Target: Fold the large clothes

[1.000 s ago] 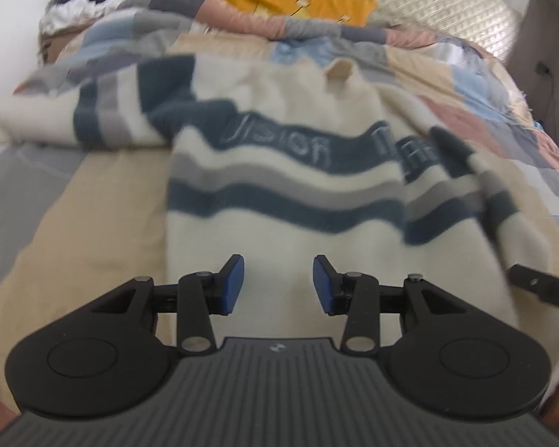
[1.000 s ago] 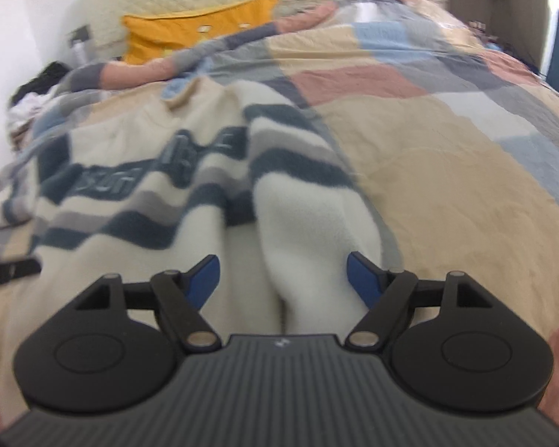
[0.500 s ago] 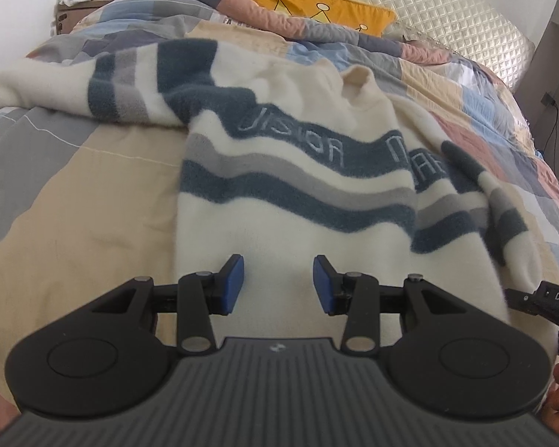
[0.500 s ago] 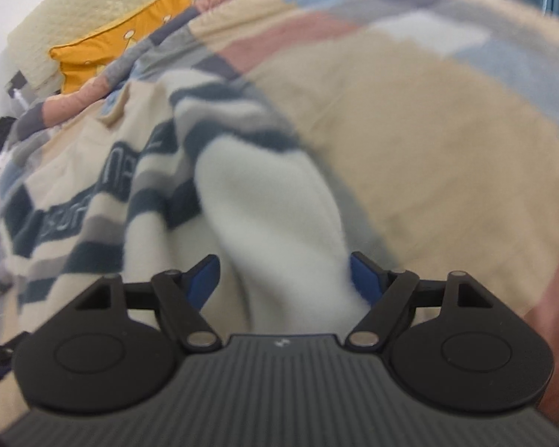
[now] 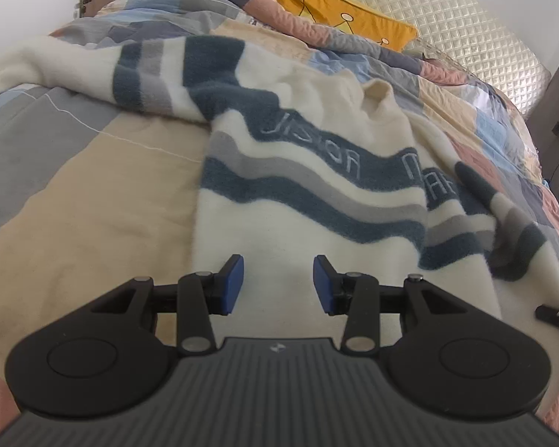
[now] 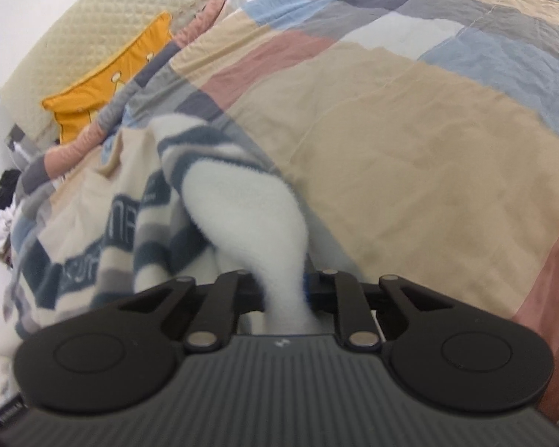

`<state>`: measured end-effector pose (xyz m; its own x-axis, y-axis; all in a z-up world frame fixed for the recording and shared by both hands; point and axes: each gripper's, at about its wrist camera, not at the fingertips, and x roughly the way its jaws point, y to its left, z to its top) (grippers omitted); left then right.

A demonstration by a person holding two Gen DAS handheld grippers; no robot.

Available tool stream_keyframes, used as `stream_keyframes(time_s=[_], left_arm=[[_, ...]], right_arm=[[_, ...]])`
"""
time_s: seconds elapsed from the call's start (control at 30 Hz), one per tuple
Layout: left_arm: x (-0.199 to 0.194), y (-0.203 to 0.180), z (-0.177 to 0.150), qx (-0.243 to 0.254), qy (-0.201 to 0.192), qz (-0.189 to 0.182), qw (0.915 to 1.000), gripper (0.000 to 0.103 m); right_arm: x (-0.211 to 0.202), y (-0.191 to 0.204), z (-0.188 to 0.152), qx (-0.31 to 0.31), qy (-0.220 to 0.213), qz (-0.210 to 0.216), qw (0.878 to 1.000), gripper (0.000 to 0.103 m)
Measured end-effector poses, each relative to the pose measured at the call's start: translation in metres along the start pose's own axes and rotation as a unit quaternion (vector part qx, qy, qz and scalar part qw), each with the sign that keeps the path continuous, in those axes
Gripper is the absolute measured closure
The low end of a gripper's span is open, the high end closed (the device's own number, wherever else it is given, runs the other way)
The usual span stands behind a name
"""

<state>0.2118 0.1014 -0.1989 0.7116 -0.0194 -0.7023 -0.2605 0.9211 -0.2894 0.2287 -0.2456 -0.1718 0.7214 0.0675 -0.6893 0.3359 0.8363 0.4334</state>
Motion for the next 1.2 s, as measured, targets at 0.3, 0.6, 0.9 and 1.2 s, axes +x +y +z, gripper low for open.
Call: stream_keyframes(time_s=[0.3, 0.6, 0.9, 1.2], left_arm=[[-0.006, 0.001, 0.001, -0.006, -0.008, -0.017, 0.9998, 0.056], [0.002, -0.001, 0.002, -0.009, 0.003, -0.026, 0.9996, 0.055], [0.018, -0.006, 0.006, -0.011, 0.002, -0.018, 0.9998, 0.055], [0.026, -0.001, 0.013, -0.036, 0.001, -0.025, 0.9991, 0.055]], right_arm=[[-0.014, -0.003, 0.098, -0.083, -0.049, -0.036, 0.995, 0.087], [0.036, 0.007, 0.252, -0.205, -0.064, -0.087, 0.973, 0.087], [0.172, -0.065, 0.281, -0.161, 0.048, -0.103, 0.98, 0.06], [0.127, -0.14, 0.277, -0.107, -0.022, -0.023, 0.994, 0.035]])
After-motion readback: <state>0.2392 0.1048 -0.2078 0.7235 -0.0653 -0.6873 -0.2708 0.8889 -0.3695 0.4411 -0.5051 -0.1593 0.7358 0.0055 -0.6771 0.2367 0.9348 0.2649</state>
